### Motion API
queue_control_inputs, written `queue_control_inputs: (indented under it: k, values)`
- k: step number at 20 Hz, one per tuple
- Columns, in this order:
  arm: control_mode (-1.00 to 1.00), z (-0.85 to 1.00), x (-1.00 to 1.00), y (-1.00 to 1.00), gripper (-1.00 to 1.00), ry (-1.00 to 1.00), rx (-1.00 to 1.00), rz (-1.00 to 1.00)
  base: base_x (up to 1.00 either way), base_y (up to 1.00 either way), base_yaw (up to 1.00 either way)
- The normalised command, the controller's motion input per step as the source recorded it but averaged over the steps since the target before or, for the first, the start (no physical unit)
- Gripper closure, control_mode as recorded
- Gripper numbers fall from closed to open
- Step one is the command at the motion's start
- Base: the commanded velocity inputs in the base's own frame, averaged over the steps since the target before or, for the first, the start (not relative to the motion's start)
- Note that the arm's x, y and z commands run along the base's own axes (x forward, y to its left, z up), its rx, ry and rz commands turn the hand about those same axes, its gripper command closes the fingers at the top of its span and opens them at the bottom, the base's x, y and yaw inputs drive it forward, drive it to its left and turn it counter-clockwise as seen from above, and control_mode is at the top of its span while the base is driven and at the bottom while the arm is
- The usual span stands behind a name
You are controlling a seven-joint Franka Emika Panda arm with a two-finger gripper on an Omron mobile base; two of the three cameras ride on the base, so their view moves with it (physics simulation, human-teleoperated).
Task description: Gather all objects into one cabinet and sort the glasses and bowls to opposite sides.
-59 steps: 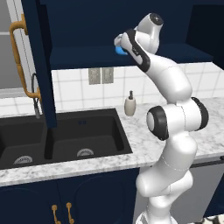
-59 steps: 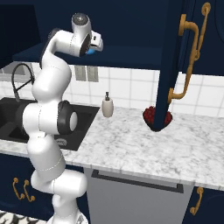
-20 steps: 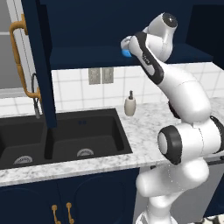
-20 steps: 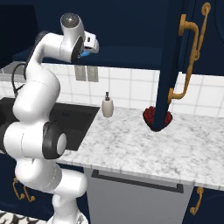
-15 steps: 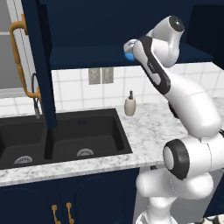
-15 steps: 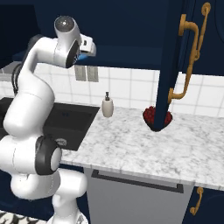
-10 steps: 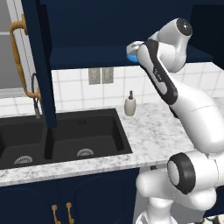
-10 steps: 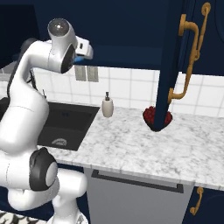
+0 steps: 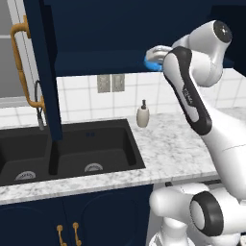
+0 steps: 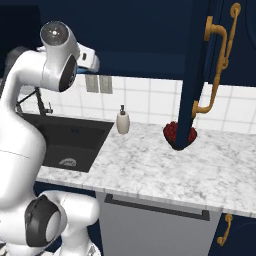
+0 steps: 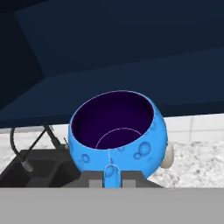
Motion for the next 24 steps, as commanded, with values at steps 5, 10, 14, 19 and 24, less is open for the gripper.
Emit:
queue_control_inputs:
  k: [5,10,14,19,24]
  values:
    - [-1.0,0.0,-0.69,0.0,1.0,0.0,0.0,0.0,0.0,0.0,0.0]
    - [-1.0,-0.01,-0.62,0.06,1.0,0.0,0.0,0.0,0.0,0.0,0.0]
    - [-1.0,0.0,-0.13,0.05,1.0,0.0,0.0,-0.04,0.0,0.0,0.0]
    - [-1.0,0.0,-0.14,0.0,1.0,0.0,0.0,0.0,0.0,0.0,0.0]
    - [1.0,0.0,0.0,0.0,1.0,0.0,0.0,0.0,-0.8,0.05,0.0]
